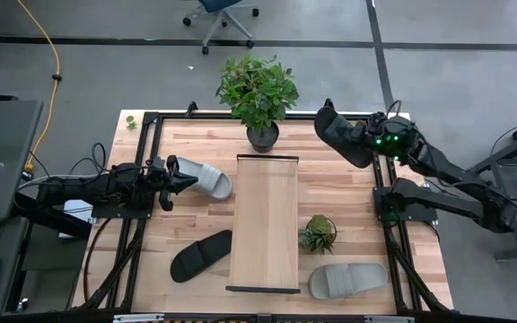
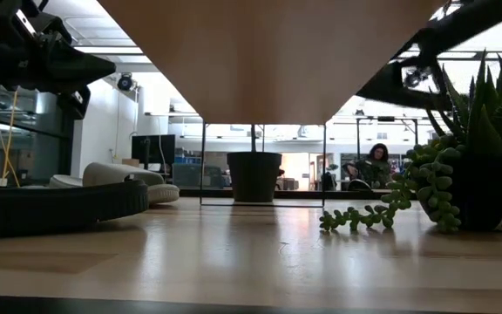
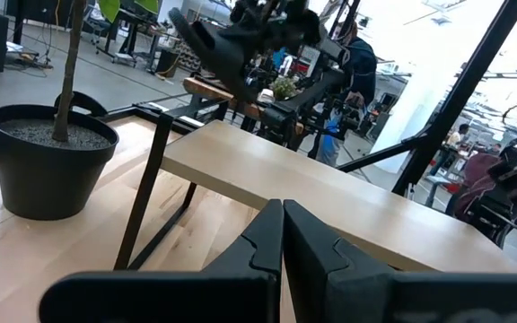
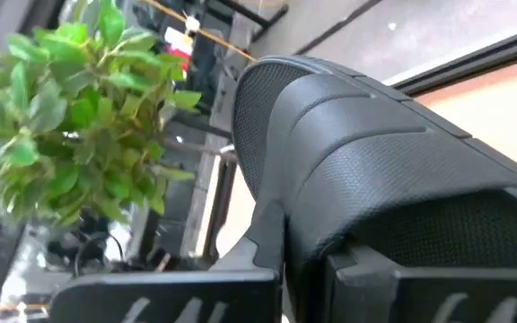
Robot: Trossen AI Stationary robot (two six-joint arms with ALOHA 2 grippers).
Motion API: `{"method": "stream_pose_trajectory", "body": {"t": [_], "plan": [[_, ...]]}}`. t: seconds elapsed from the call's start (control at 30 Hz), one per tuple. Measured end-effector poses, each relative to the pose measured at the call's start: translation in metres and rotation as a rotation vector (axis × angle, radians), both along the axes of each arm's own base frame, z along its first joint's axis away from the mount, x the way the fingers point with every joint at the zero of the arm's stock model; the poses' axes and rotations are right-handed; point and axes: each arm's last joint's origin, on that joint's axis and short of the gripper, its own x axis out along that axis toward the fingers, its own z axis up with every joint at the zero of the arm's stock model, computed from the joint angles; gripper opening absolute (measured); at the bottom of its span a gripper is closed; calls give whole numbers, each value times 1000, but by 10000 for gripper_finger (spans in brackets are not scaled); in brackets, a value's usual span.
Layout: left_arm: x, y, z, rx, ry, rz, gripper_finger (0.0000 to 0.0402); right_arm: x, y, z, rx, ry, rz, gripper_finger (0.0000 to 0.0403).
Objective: Pick and place slides into the shelf
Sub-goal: Put the top black slide into the shelf
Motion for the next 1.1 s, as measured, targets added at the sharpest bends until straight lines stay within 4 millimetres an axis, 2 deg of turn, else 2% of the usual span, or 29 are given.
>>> {"method": "stream_pose_trajectory", "body": {"t": [0.17, 0.37, 0.57, 0.73, 0.97, 1.1], "plan": [[0, 0, 0, 0, 0, 0, 1, -8, 9, 32, -18, 6, 27, 0], [0, 0, 0, 0, 0, 0, 1, -9, 21, 52, -1, -47, 89, 0], [0, 0, 0, 0, 0, 0, 1, 0, 31, 47, 55, -25, 135, 0], [0, 0, 0, 0, 0, 0, 1, 17, 42, 42, 91, 6, 189, 0], [0, 0, 0, 0, 0, 0, 1, 42, 63, 37, 147, 11, 305, 0], [0, 0, 0, 0, 0, 0, 1, 50, 78, 39, 170, -36, 337, 0]]}}
